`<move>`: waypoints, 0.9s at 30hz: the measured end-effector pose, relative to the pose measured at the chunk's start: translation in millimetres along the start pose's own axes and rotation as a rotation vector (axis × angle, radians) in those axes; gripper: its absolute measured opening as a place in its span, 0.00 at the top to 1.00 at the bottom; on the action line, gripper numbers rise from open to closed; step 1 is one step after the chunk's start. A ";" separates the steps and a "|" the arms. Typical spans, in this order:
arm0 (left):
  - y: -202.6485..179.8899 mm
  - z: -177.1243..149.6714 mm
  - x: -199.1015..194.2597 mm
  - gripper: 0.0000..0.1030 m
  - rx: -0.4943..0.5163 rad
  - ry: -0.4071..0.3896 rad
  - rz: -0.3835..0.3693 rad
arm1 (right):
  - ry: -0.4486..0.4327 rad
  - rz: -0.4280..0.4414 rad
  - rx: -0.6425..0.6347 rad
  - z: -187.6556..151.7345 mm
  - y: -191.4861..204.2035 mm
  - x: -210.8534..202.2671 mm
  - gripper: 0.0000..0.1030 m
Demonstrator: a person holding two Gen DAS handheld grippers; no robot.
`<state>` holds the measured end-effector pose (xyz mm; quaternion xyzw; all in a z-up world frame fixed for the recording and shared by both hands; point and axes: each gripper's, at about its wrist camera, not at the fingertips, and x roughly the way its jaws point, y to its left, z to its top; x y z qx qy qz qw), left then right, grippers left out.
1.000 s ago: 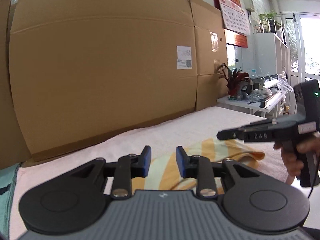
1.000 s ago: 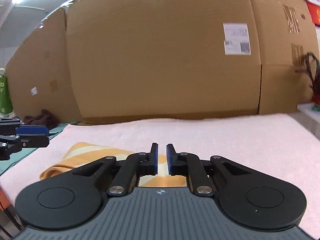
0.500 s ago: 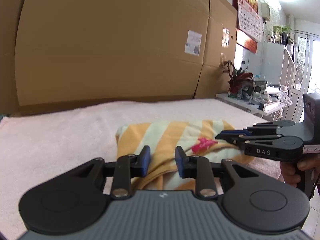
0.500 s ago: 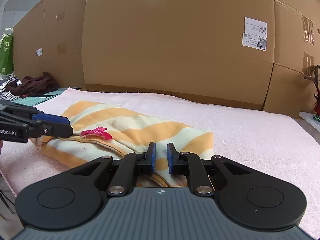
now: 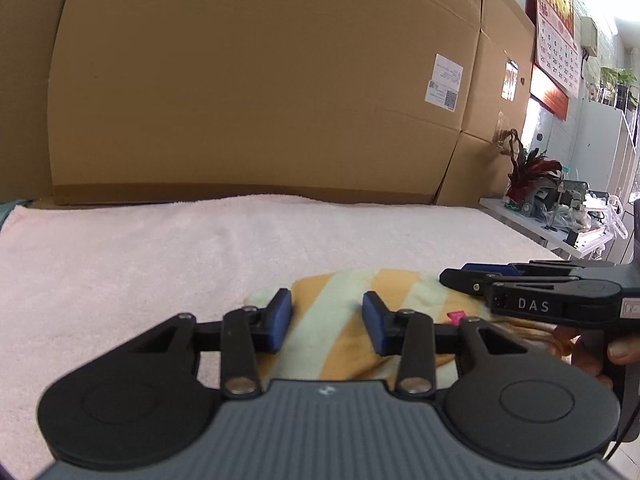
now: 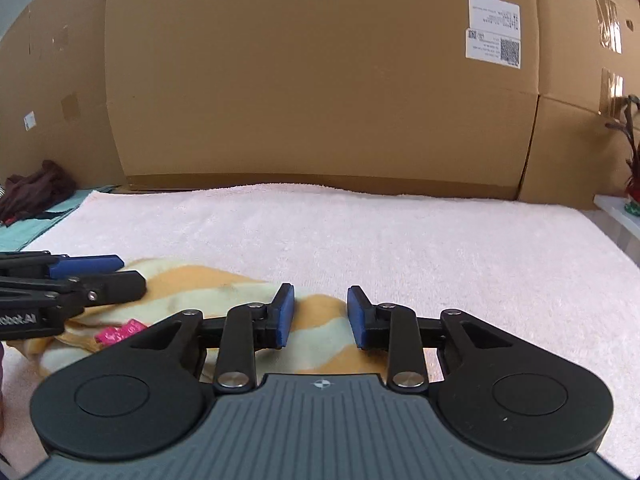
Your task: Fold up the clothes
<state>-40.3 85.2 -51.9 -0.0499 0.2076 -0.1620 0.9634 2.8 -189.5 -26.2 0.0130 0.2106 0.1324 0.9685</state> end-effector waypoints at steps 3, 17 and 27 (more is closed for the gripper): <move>2.9 -2.3 -3.8 0.58 -0.021 -0.016 0.003 | -0.003 0.001 0.003 -2.2 -1.0 -0.6 0.71; -7.7 -29.5 -25.9 0.43 0.019 -0.070 0.076 | -0.087 0.100 -0.034 -37.5 0.3 -46.9 0.70; -0.6 -52.2 -44.7 0.40 -0.043 -0.109 0.067 | -0.145 0.113 -0.064 -62.0 0.1 -72.1 0.68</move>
